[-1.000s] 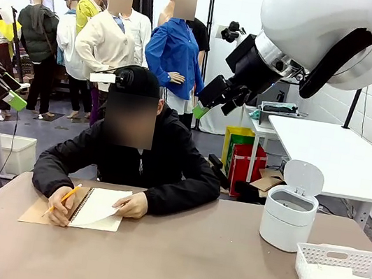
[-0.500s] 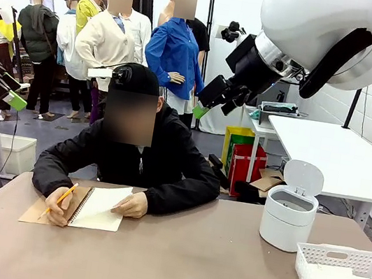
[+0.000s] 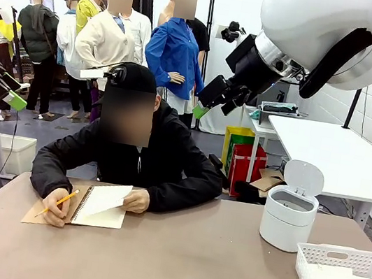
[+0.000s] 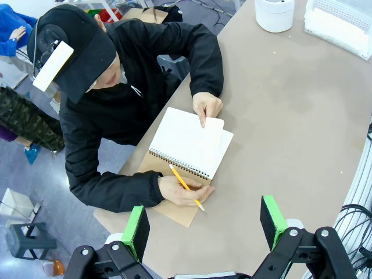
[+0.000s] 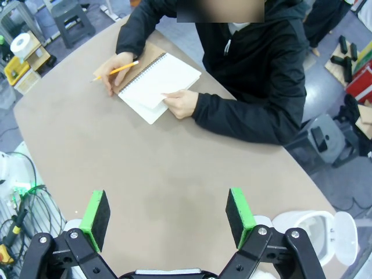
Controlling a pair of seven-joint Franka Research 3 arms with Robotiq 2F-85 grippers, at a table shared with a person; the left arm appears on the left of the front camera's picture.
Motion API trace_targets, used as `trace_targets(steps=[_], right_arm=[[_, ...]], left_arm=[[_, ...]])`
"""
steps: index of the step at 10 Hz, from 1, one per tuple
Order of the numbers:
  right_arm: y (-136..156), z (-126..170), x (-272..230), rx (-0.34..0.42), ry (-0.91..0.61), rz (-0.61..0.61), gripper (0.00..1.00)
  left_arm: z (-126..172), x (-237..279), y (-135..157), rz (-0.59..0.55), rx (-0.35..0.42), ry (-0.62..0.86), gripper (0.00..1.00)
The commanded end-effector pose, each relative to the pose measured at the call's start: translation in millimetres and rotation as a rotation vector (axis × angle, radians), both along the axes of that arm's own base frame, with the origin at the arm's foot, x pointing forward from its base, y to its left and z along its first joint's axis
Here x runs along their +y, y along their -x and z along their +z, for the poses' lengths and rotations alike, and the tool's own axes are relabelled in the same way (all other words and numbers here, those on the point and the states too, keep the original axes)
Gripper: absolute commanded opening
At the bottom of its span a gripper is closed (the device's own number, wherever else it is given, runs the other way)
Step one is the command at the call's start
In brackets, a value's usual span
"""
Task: Sort the paper based on its condition.
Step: If a person hands you a paper, place it in the Organizing basket , and if it's crumpled, put it in the Trash can.
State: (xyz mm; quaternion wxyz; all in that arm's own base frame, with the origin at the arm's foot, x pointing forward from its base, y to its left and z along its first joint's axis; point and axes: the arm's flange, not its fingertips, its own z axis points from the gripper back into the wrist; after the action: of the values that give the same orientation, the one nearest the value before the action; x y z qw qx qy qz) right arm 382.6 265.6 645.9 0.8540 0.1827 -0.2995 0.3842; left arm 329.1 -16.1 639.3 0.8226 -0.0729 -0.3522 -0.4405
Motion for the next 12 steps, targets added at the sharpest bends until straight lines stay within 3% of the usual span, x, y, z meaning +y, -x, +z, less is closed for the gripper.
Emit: trace_targets(steps=[1,12], right_arm=[[0.3,0.1,-1.0,0.002,0.003,-0.001,1.00],[0.3,0.1,-1.0,0.002,0.003,-0.001,1.00]], left_arm=[[0.2,1.5,-0.1,-0.003,0.000,0.008,1.00],[0.2,1.5,-0.1,-0.003,0.000,0.008,1.00]])
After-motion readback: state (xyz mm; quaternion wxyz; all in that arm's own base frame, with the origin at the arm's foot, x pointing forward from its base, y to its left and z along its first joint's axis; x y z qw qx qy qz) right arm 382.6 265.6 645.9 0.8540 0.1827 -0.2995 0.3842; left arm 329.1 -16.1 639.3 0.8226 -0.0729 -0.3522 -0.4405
